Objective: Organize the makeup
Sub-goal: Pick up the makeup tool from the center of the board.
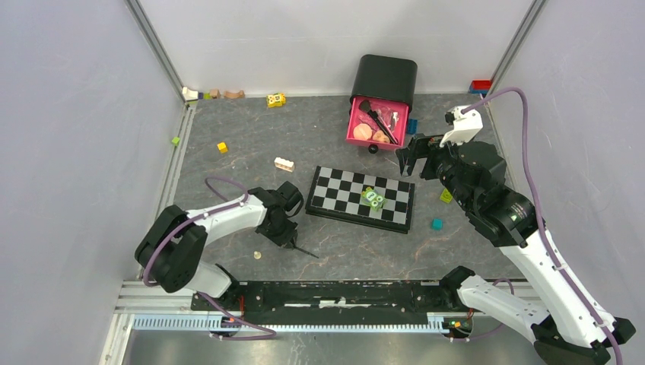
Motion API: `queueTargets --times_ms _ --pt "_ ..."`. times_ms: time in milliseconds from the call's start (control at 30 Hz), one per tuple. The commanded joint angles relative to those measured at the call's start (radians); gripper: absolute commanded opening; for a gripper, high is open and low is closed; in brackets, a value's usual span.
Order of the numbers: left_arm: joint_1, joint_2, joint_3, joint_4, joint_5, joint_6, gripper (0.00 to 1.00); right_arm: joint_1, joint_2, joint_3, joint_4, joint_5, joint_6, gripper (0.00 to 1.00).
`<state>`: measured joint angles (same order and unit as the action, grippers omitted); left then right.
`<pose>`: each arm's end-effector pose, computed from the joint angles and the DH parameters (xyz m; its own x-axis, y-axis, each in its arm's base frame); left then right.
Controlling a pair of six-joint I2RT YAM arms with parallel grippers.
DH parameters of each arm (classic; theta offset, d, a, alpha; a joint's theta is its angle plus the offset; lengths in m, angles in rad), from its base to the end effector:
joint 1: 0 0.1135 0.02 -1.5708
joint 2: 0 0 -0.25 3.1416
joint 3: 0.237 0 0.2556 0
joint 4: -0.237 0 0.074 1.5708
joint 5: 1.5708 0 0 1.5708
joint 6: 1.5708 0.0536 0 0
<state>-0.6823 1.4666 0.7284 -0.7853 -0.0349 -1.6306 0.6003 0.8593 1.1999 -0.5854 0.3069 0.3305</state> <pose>0.1752 -0.1399 0.1119 -0.5815 -0.8129 -0.0320 -0.8115 0.5823 -0.0493 0.1678 0.0952 0.4121 -0.2854 0.1795 -0.9414 -0.2157 0.9451 0.2456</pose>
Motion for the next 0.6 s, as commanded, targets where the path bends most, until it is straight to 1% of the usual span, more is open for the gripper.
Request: queueTargets --times_ms 0,200,300,400,567 --pt "-0.016 0.112 -0.061 0.17 -0.02 -0.009 0.16 -0.002 -0.002 0.009 0.007 0.027 -0.02 0.98" --pt "-0.014 0.099 -0.059 0.165 -0.035 0.021 0.03 -0.002 -0.003 0.012 0.006 0.029 -0.02 0.98" --pt "-0.014 0.089 -0.035 0.134 -0.058 0.054 0.02 -0.002 -0.004 0.012 0.006 0.028 -0.018 0.98" --pt "-0.014 0.064 0.003 0.077 -0.112 0.101 0.02 -0.002 -0.006 0.012 0.006 0.029 -0.018 0.98" --pt "-0.014 -0.046 0.038 -0.001 -0.23 0.156 0.02 -0.002 -0.007 0.011 0.007 0.033 -0.023 0.98"
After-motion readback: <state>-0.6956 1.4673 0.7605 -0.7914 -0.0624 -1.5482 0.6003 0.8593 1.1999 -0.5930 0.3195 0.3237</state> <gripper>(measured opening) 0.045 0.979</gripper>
